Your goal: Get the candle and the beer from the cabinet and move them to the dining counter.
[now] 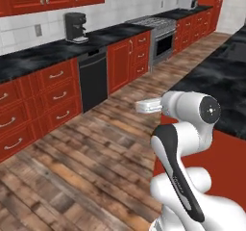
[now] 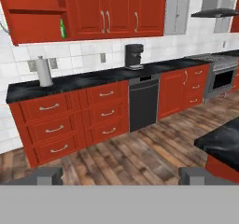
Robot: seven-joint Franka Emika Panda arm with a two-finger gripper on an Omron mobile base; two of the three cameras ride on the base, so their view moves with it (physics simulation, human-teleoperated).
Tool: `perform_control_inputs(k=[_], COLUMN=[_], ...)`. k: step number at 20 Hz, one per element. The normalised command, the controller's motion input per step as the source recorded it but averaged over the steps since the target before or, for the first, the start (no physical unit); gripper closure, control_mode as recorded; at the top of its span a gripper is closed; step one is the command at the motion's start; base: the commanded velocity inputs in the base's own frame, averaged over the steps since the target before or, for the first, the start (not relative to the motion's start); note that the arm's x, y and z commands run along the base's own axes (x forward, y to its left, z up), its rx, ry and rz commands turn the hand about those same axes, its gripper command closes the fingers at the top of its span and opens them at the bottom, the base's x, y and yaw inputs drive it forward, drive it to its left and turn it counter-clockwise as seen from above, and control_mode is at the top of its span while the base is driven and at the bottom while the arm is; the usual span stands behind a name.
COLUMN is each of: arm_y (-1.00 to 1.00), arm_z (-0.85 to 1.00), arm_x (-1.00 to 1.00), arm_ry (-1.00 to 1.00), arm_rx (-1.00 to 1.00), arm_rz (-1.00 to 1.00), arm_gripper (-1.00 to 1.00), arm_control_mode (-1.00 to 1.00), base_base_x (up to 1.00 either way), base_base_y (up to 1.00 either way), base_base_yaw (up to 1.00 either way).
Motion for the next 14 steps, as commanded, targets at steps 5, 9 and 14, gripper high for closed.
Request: perform_control_inputs(k=[5,9,14], arm_y=[0.0,0.0,0.0], arm_z=[0.0,0.0,0.0], arm_x=[0.0,0.0,0.0], arm_ry=[0.0,0.0,0.0], arm_rx=[0.0,0.0,0.0], arm_rz=[0.0,0.0,0.0], arm_gripper=[-1.0,-1.0,-1.0], arm_control_mode=[1.0,1.0,1.0], base_base_x=[0.57,1.0,1.0], base_base_y=[0.51,0.02,0.0], base_base_yaw=[0.33,0.22,0.21])
